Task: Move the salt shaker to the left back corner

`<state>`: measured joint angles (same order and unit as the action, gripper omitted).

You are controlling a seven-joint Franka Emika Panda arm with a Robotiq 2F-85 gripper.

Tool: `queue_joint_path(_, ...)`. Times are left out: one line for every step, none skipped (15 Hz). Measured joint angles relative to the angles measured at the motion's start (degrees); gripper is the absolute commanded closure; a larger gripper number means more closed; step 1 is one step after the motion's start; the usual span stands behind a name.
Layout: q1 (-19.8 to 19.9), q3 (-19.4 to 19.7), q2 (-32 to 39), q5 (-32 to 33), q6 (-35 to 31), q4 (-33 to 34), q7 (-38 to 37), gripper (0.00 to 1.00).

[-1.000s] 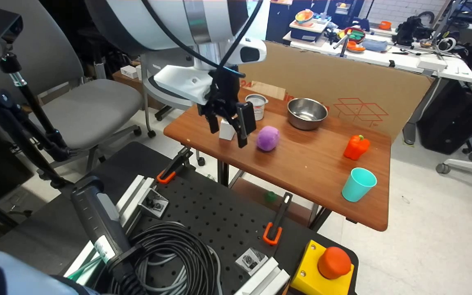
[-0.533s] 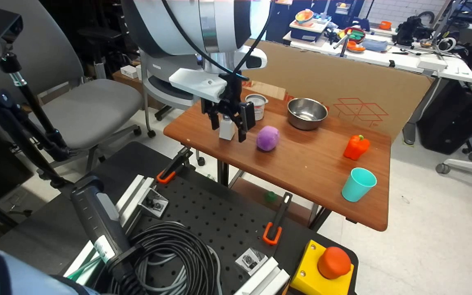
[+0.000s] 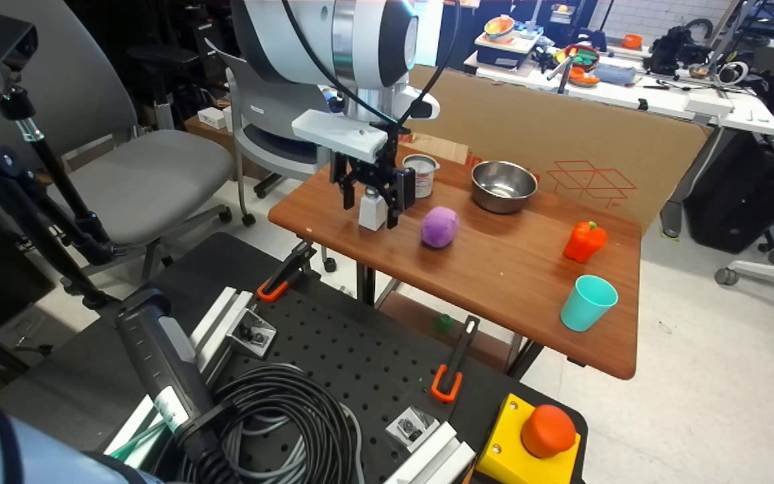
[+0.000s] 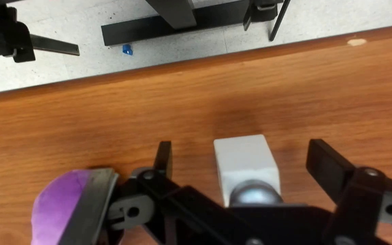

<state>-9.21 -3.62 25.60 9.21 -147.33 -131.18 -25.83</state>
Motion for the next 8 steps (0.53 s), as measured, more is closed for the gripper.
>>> queue_joint_path(-1.20, 0.81, 0.06, 0.32, -0.02, 0.54, 0.00, 0.35)
queue_joint_path(-2.25, 1.40, 0.06, 0.39, -0.02, 0.94, -0.04, 0.44)
queue_joint_path(-3.23, 1.86, 0.06, 0.39, 0.10, 1.27, -0.14, 0.51)
queue_joint_path(-4.08, 2.17, 0.06, 0.39, 0.73, 1.63, -0.45, 0.58)
queue_joint_path(-4.85, 2.45, 0.06, 0.38, 1.87, 2.05, -1.04, 0.66)
queue_joint_path(-5.58, 2.72, 0.06, 0.38, 3.05, 2.48, -1.89, 0.73)
queue_joint_path(-6.31, 3.08, 0.06, 0.39, 4.24, 2.88, -2.83, 0.82)
queue_joint_path(-6.96, 3.40, 0.10, 0.49, 5.25, 3.34, -3.78, 0.88)
